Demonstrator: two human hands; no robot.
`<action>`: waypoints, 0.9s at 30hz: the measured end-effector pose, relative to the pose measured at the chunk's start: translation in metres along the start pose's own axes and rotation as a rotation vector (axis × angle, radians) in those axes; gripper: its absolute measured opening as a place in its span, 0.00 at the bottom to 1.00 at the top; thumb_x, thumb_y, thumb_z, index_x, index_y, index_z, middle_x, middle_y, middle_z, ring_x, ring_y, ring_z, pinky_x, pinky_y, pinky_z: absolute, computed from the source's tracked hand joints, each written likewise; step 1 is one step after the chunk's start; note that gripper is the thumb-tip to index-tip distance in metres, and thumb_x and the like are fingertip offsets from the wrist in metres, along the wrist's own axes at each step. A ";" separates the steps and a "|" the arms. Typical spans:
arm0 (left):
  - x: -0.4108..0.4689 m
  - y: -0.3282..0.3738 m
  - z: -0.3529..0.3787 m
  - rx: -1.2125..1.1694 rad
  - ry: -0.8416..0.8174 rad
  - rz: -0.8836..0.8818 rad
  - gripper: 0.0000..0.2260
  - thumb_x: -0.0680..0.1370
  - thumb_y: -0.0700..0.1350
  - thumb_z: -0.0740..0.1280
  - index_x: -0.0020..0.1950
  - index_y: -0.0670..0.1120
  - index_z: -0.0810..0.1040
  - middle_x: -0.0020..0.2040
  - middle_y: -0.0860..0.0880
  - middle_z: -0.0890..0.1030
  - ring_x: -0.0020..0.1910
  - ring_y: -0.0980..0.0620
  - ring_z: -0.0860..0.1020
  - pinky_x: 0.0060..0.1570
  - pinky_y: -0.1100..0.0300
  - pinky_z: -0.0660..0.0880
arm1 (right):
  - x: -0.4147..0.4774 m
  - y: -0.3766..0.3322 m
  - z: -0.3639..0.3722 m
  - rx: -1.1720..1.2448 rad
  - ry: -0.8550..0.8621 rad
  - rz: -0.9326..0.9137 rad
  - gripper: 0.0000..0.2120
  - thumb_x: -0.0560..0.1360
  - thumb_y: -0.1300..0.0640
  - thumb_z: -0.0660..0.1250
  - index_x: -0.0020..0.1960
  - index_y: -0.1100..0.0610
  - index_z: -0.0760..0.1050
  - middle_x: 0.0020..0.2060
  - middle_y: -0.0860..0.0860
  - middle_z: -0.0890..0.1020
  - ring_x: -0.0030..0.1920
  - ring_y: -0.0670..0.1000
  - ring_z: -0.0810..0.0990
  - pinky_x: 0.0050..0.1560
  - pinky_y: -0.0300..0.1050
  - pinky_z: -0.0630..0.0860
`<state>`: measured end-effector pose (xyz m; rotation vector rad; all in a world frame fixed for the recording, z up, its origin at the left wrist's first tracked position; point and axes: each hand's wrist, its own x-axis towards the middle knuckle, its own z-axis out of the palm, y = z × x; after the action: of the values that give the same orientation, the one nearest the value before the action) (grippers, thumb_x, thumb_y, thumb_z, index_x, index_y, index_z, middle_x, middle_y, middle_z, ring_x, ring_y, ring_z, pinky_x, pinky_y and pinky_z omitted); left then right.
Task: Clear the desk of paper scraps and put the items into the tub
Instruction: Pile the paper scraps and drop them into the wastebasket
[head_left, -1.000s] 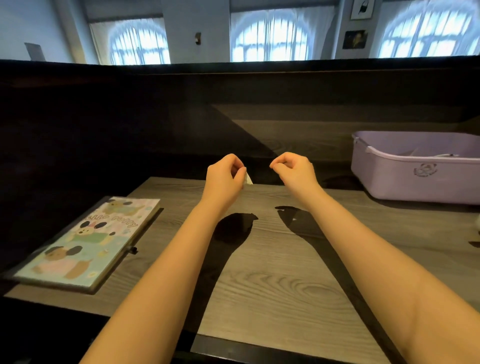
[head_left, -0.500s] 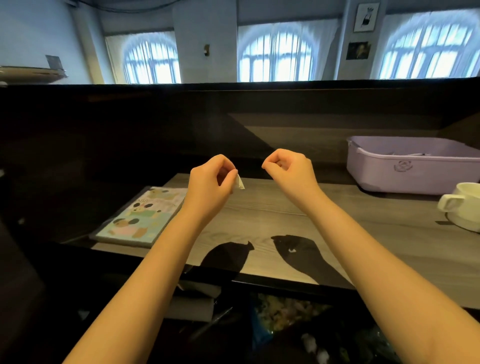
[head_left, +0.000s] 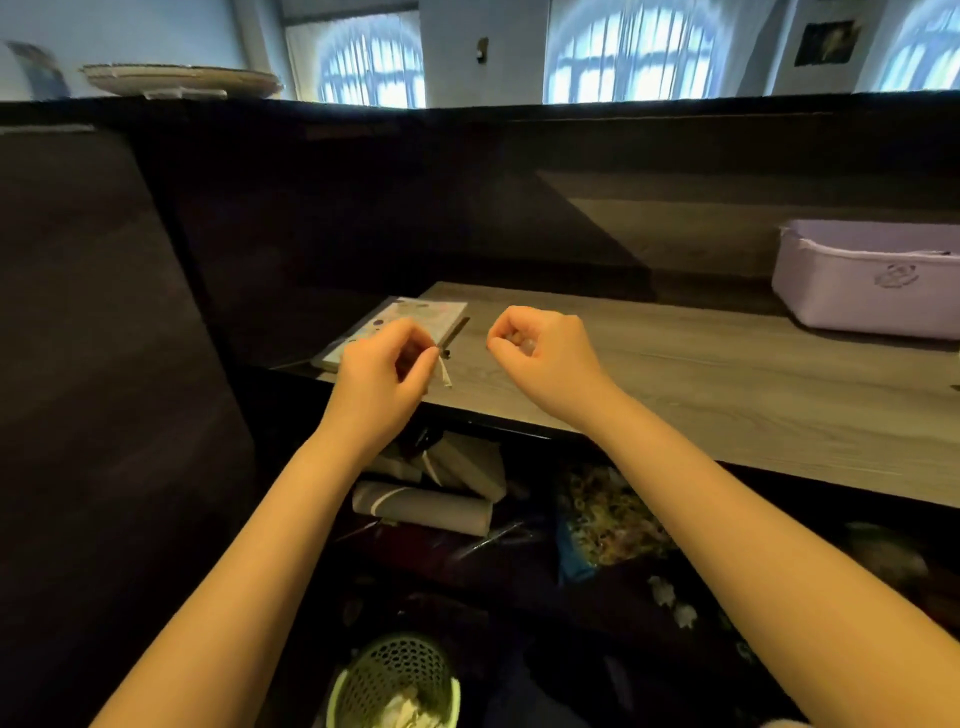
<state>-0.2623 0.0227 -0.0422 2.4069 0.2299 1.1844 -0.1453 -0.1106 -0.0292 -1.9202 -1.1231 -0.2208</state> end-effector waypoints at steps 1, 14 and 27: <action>-0.008 -0.006 -0.004 0.018 -0.002 -0.022 0.03 0.75 0.38 0.67 0.41 0.42 0.76 0.34 0.48 0.78 0.32 0.52 0.75 0.34 0.64 0.70 | -0.005 -0.003 0.010 0.007 -0.028 -0.003 0.06 0.75 0.60 0.64 0.42 0.58 0.78 0.35 0.56 0.81 0.35 0.51 0.76 0.39 0.46 0.72; -0.108 -0.083 -0.038 0.150 -0.170 -0.289 0.03 0.76 0.39 0.66 0.46 0.40 0.78 0.39 0.44 0.80 0.37 0.49 0.77 0.36 0.63 0.70 | -0.062 -0.007 0.120 -0.054 -0.329 0.003 0.07 0.75 0.58 0.62 0.47 0.57 0.78 0.38 0.53 0.81 0.41 0.55 0.78 0.42 0.55 0.77; -0.199 -0.185 0.015 0.286 -0.451 -0.461 0.04 0.76 0.43 0.66 0.47 0.42 0.76 0.40 0.45 0.81 0.41 0.46 0.79 0.42 0.50 0.76 | -0.106 0.049 0.225 -0.078 -0.565 0.165 0.08 0.75 0.56 0.60 0.48 0.55 0.77 0.37 0.50 0.78 0.42 0.54 0.76 0.39 0.44 0.69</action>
<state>-0.3652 0.1153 -0.2770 2.5826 0.7978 0.4129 -0.2266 -0.0166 -0.2500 -2.2006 -1.3136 0.3999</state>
